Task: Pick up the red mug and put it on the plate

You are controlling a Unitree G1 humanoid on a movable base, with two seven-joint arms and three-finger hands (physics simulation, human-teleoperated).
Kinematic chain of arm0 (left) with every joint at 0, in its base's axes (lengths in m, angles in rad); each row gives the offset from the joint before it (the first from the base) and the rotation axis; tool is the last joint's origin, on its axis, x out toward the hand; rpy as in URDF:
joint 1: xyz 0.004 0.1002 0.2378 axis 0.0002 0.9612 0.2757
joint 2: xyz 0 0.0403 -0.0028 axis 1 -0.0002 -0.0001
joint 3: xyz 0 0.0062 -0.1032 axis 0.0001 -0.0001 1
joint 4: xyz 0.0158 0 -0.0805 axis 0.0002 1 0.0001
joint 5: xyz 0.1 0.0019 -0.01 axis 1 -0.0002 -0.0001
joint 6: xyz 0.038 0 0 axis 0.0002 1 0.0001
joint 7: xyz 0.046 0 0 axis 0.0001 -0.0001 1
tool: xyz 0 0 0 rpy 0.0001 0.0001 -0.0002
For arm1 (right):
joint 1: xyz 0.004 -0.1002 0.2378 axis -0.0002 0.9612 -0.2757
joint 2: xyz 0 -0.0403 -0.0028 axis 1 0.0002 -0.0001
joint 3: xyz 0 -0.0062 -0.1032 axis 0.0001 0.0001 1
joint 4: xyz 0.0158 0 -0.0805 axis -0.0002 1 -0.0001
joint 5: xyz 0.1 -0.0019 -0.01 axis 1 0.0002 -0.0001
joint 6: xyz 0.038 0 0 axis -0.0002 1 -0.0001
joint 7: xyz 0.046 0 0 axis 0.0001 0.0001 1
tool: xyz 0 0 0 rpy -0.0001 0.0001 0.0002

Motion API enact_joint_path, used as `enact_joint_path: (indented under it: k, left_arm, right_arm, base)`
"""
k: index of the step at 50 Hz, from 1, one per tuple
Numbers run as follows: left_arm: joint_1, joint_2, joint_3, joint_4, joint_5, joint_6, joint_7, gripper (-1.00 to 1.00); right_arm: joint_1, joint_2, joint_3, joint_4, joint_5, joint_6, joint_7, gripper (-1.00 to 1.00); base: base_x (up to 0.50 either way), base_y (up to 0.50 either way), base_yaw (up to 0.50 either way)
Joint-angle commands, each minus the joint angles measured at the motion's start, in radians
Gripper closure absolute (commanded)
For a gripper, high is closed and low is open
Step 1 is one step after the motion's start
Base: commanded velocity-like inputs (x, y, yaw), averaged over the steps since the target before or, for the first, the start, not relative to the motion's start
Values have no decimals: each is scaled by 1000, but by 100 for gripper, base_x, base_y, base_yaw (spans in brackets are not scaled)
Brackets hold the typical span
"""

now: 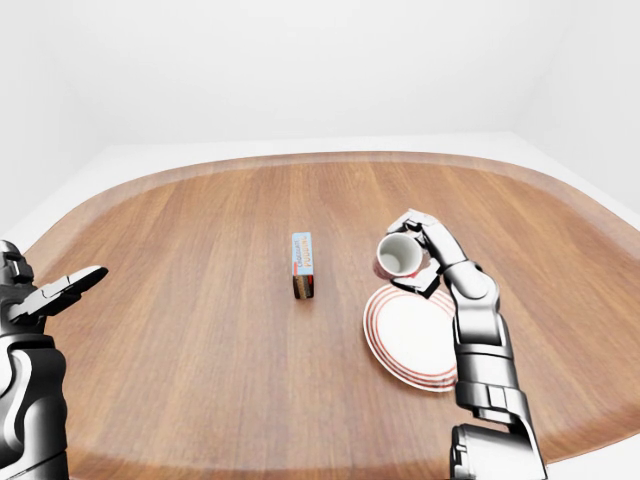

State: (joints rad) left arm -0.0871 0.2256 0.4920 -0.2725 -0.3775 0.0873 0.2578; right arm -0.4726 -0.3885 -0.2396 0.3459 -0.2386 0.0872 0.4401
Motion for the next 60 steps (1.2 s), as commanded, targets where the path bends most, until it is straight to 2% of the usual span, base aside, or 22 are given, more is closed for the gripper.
enact_joint_path:
  k: [1,6,14,15,25,51,54,56,60]
  left_arm:
    - [0,1,-1,-2,2,0,1,-100]
    - [2,-1,-1,-4,3,0,1,-100]
    - [1,-1,-2,-4,4,0,1,-100]
    - [1,-2,-2,-2,5,0,1,-100]
    - [2,-2,0,-4,4,0,-1,-100]
    - [-1,-1,-5,4,7,0,-1,-100]
    - [-1,-2,-5,6,8,0,-2,-100]
    - [1,-2,-5,0,7,0,0,-100]
    - [1,-3,-6,7,9,0,-2,-100]
  right_arm:
    - [92,-158,-105,250,60,0,-30,100]
    - [69,-182,-80,472,87,-2,-65,100]
    - [48,-219,-54,732,154,-139,-65,100]
    - [47,-221,-37,785,143,-175,-80,100]
    - [30,-227,-4,850,168,-175,-85,100]
    - [18,-234,-9,860,211,-175,-109,100]
    - [21,-230,-8,854,211,-175,-110,90]
    - [20,-229,-7,854,210,-175,-113,73]
    - [19,-228,-9,857,214,-175,-113,67]
  base:
    - [0,0,0]
    - [0,0,0]
    - [0,0,0]
    - [0,0,0]
    - [0,0,0]
    - [0,0,0]
    - [0,0,0]
    - [0,0,0]
    - [0,0,0]
